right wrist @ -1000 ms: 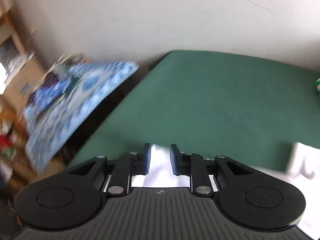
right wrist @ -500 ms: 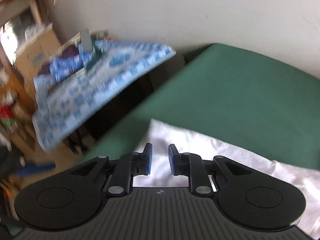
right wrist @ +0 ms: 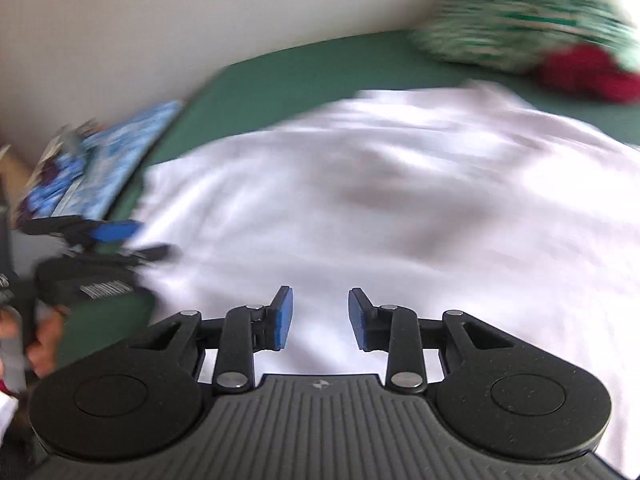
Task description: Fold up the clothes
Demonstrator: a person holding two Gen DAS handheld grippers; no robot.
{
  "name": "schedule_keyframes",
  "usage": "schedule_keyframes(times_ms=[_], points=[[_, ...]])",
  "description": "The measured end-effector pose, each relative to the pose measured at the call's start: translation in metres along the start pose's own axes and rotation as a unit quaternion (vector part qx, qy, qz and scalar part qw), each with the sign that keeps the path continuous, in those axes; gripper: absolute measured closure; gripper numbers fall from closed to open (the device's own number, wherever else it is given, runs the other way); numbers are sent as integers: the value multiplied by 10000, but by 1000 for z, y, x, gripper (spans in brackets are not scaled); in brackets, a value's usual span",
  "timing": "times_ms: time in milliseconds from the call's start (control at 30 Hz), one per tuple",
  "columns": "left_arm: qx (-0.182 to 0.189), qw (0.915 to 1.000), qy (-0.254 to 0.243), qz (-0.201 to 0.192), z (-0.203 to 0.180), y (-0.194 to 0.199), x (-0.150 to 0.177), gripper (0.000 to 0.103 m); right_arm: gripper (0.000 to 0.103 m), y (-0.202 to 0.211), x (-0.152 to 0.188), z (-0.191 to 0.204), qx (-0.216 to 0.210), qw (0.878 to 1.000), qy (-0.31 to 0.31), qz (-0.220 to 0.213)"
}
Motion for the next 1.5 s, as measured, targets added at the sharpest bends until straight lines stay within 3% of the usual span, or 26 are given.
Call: schedule_keyframes(times_ms=[100,167,233,267,333,367,433,533,633,700,733,767,867,933,1033,1067,1133,1233,1300,1400,1500], points=[[-377,9992,-71,125,16,-4,6,30,70,44,17,-68,609,9961,-536,-345],[-716,9970,-71,282,28,-1,7,38,69,77,28,-120,877,9874,-1175,-588],[-840,9960,-17,292,27,12,1,54,69,105,41,-170,1110,9737,-1826,-791],[-846,9961,7,252,23,19,-4,55,69,112,45,-189,1169,9684,-2030,-855],[-545,9985,7,-79,-4,39,-22,49,67,113,50,-217,1435,9603,-2241,-842],[-369,9989,-95,-272,-27,49,-32,39,67,113,53,-231,1558,9560,-2339,-837],[-74,9979,-313,-571,-75,62,-48,29,67,108,44,-248,1476,9567,-2345,-888],[404,9962,-530,-559,-150,62,-56,30,66,93,32,-272,1451,9555,-2412,-879],[703,9941,-736,-367,-214,54,-49,32,66,89,19,-291,1089,9558,-2502,-1098],[737,9930,-902,-216,-245,48,-39,31,77,84,10,-296,844,9580,-2487,-1155],[739,9924,-971,-143,-258,45,-34,31,100,80,6,-296,719,9611,-2427,-1107],[698,9925,-1002,-76,-266,42,-30,31,101,82,3,-295,708,9647,-2279,-1113],[594,9933,-993,57,-282,38,-19,31,101,99,-12,-280,877,9773,-1446,-1273],[542,9945,-895,83,-284,39,-16,30,101,111,-18,-266,1291,9816,-657,-1244],[466,9962,-722,121,-285,40,-13,28,96,109,-12,-278,1259,9836,-515,-1180],[433,9968,-655,131,-284,39,-13,26,90,108,-10,-281,1249,9843,-468,-1159],[364,9978,-539,145,-282,37,-11,23,88,107,-6,-289,1228,9854,-373,-1116],[344,9985,-395,172,-281,39,-8,24,86,105,-1,-301,1196,9870,-231,-1052],[352,9984,-380,205,-284,41,-9,29,85,103,3,-309,1175,9878,-136,-1008],[599,9971,-446,139,-302,49,-19,31,85,102,9,-320,1143,9890,6,-943],[889,9928,-798,-41,-337,57,-32,28,73,93,10,-328,1068,9901,310,-855]])
Point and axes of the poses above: each gripper's, at about its wrist camera, not at the fingertips, and y roughly against the way its jaws point, z to its left, x to its underside, the point moved 10 cm from there along -y, roughly the way its jaws point, and after that the axes turned 1 degree about z, right-handed, at the moved point
